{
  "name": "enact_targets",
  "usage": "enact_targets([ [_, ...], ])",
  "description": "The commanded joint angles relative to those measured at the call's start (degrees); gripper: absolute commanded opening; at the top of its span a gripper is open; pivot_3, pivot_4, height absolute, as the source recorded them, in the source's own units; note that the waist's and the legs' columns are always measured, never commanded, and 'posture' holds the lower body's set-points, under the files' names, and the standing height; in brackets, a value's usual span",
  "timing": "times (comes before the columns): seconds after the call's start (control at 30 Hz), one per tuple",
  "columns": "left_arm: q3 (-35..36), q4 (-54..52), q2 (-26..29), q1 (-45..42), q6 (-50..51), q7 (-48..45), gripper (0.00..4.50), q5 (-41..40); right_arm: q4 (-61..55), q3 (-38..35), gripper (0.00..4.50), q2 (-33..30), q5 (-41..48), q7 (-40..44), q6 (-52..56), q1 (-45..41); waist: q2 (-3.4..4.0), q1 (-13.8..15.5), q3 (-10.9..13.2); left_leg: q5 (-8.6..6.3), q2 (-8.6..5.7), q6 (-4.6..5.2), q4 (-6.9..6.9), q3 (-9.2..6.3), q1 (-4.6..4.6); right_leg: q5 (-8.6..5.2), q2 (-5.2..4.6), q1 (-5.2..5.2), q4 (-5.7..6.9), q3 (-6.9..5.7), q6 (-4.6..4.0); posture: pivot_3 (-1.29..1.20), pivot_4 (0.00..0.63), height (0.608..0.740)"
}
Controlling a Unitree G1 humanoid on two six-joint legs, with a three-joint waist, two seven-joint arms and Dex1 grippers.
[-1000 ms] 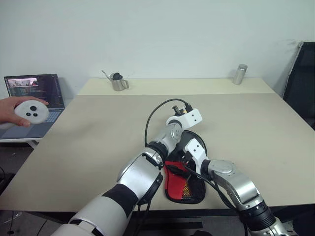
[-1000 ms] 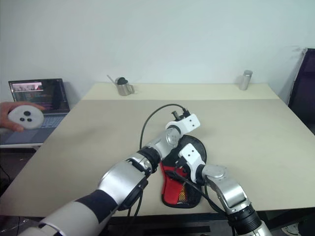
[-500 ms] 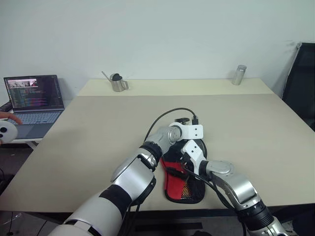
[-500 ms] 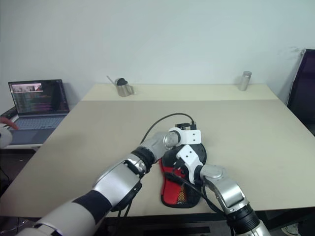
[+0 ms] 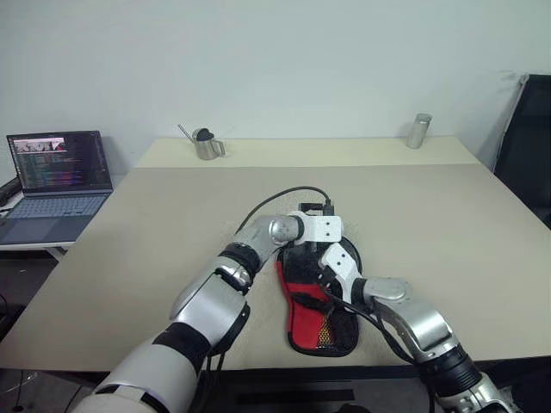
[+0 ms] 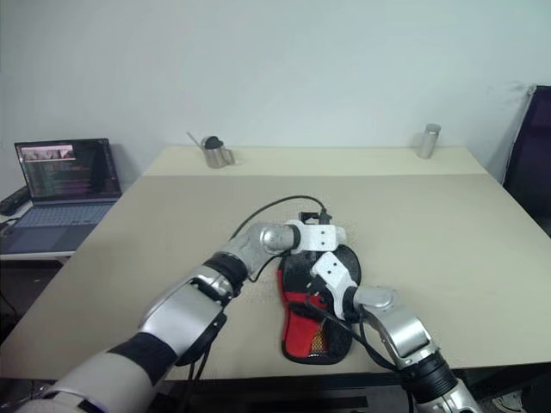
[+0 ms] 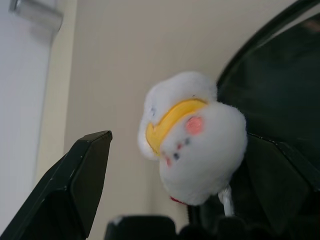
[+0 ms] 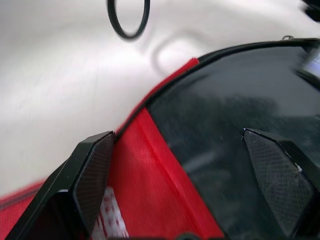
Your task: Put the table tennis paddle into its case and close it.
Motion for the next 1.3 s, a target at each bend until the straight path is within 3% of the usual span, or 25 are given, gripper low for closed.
enact_targets([
  [0.03, 3.6, -10.0, 5.6, 1.3, -4.1, -5.6, 4.47, -5.0, -2.8, 0.9, 4.5, -4.1, 0.2, 3.6, 1.5, -0.4, -0.02, 0.0, 0.0, 0.0, 0.01, 0.0, 0.0, 0.01, -0.02, 0.0, -0.01, -0.03, 0.0, 0.02, 0.0, 0.0, 0.15, 0.74],
  [0.3, 9.6, -30.9, 15.4, 10.5, 2.1, -18.2, 4.47, -16.3, -4.3, -1.6, 4.5, -9.8, 2.1, 7.1, 0.4, 1.9, 0.01, 0.3, 0.1, -0.03, 0.01, 0.06, -0.02, -0.03, -0.05, 0.0, -0.01, 0.01, -0.15, 0.0, -0.01, 0.0, 0.15, 0.74],
  [0.5, 13.8, -41.1, 15.0, 16.4, 11.4, -23.5, 4.47, -26.6, -9.1, -7.7, 4.5, -13.9, 8.8, 11.8, 1.3, 3.0, 0.02, 1.3, 0.1, -0.09, 0.0, 0.16, 0.02, -0.13, -0.21, 0.01, 0.0, 0.04, -0.43, -0.04, -0.02, 0.0, 0.15, 0.74],
  [0.7, 13.6, -46.1, 12.7, 21.1, 17.0, -24.1, 4.47, -29.9, -18.0, -18.8, 4.5, -17.0, 24.0, 16.8, 7.4, 3.8, 0.04, 1.4, 0.1, -0.1, 0.06, 0.17, -0.01, -0.18, -0.27, 0.02, -0.01, 0.02, -0.53, -0.01, -0.03, 0.0, 0.15, 0.74],
  [0.77, 13.2, -46.5, 11.2, 22.2, 19.2, -23.8, 4.47, -30.4, -17.0, -21.3, 4.5, -18.8, 25.3, 17.3, 7.4, 2.9, 0.04, 1.6, 0.1, -0.11, 0.04, 0.19, -0.01, -0.19, -0.27, 0.02, -0.02, 0.06, -0.55, -0.02, -0.03, 0.0, 0.15, 0.74],
  [0.93, 10.6, -48.7, 7.0, 26.7, 27.4, -24.3, 4.47, -31.0, -6.3, -20.6, 4.5, -22.9, 18.8, 16.4, 1.4, -4.5, 0.04, 1.4, 0.1, -0.2, 0.03, 0.35, 0.02, -0.03, -0.16, 0.04, -0.02, 0.12, -0.53, -0.02, 0.01, 0.0, 0.15, 0.74],
  [1.13, 9.4, -49.9, 3.6, 30.2, 37.8, -23.2, 4.47, -31.6, 11.0, -10.8, 4.5, -25.0, 5.5, 20.3, -12.5, -16.3, 0.07, 1.1, 0.1, -0.16, 0.08, 0.29, -0.02, 0.08, -0.14, 0.05, 0.0, 0.05, -0.49, 0.02, 0.0, 0.0, 0.15, 0.74],
  [1.3, 6.0, -49.3, 4.2, 30.7, 46.0, -20.8, 4.47, -27.0, 22.8, -5.1, 4.5, -23.4, -1.6, 24.4, -22.9, -23.2, 0.08, 1.3, 0.1, -0.12, 0.06, 0.22, -0.01, 0.12, -0.16, 0.05, -0.02, 0.06, -0.52, 0.05, -0.01, 0.0, 0.15, 0.74],
])
